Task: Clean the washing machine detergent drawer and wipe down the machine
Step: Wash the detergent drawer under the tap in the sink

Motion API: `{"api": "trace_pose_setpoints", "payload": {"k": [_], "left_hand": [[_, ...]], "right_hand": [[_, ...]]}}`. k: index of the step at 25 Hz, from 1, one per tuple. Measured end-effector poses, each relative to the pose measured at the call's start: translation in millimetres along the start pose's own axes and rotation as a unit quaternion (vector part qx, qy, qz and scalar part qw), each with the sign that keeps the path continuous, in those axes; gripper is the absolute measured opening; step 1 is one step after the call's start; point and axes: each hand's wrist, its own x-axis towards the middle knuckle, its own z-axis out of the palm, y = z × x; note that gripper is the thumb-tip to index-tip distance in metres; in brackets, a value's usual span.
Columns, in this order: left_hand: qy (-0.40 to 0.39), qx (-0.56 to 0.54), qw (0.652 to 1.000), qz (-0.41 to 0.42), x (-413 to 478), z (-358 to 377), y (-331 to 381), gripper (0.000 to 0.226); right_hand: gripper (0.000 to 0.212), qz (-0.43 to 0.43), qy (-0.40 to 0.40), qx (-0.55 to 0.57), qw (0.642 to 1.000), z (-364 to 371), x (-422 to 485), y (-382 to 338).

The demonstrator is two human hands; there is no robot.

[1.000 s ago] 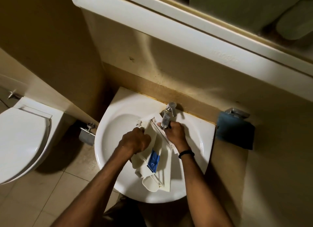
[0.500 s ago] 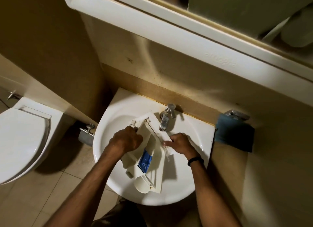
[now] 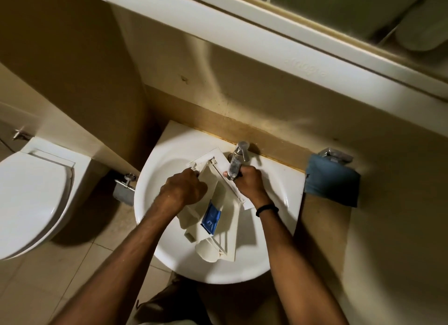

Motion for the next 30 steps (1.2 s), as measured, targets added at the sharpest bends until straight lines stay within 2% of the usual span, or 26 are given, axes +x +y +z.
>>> {"api": "trace_pose_setpoints", "payload": {"k": [4, 8, 11, 13, 15, 18, 19, 21, 22, 24, 25, 27, 28, 30], "left_hand": [[0.001, 0.005, 1.000, -0.019, 2, -4, -14, 0.056], [-0.030, -0.014, 0.999, 0.003, 0, 8, -10, 0.049], [-0.011, -0.004, 1.000, 0.000, 0, 2, -18, 0.048], [-0.008, 0.007, 1.000, -0.005, 1, -2, -22, 0.047], [-0.028, -0.028, 0.999, 0.005, -3, -1, -21, 0.035], [-0.041, -0.100, 0.994, -0.019, 6, -1, -38, 0.056], [-0.025, -0.131, 0.991, -0.030, 11, -2, -47, 0.054], [-0.007, -0.191, 0.981, -0.038, 7, -3, -56, 0.028], [-0.008, -0.217, 0.974, -0.061, 6, 2, -60, 0.012], [-0.019, -0.287, 0.952, -0.104, 2, 14, -67, 0.004], [-0.031, -0.338, 0.933, -0.119, 3, 21, -72, 0.005], [-0.056, -0.433, 0.888, -0.146, 5, 35, -85, 0.028], [-0.065, -0.478, 0.862, -0.157, 5, 40, -92, 0.034], [-0.115, -0.530, 0.824, -0.167, -1, 49, -102, 0.031]], "right_hand": [[0.063, -0.024, -0.090, -0.043, 0.995, -3, -23, 24], [0.049, -0.010, 0.009, 0.034, 0.999, 11, -10, 0], [0.059, -0.003, -0.057, -0.009, 0.998, 8, -25, 27], [0.064, -0.033, -0.059, -0.033, 0.997, 7, -30, 26], [0.057, -0.034, -0.004, 0.006, 0.999, 10, -19, 4], [0.046, 0.015, -0.047, 0.057, 0.997, 13, -17, 11], [0.040, 0.036, -0.065, 0.099, 0.992, 13, -26, 26], [0.035, 0.096, -0.057, 0.204, 0.973, 16, -42, 48], [0.034, 0.115, -0.030, 0.244, 0.963, 20, -46, 51], [0.029, 0.118, 0.015, 0.300, 0.946, 29, -46, 40], [0.033, 0.116, 0.019, 0.337, 0.934, 32, -45, 33], [0.057, 0.115, 0.014, 0.388, 0.914, 37, -40, 30], [0.064, 0.114, 0.021, 0.389, 0.914, 38, -39, 29], [0.064, 0.105, 0.036, 0.329, 0.938, 36, -33, 24]]}}
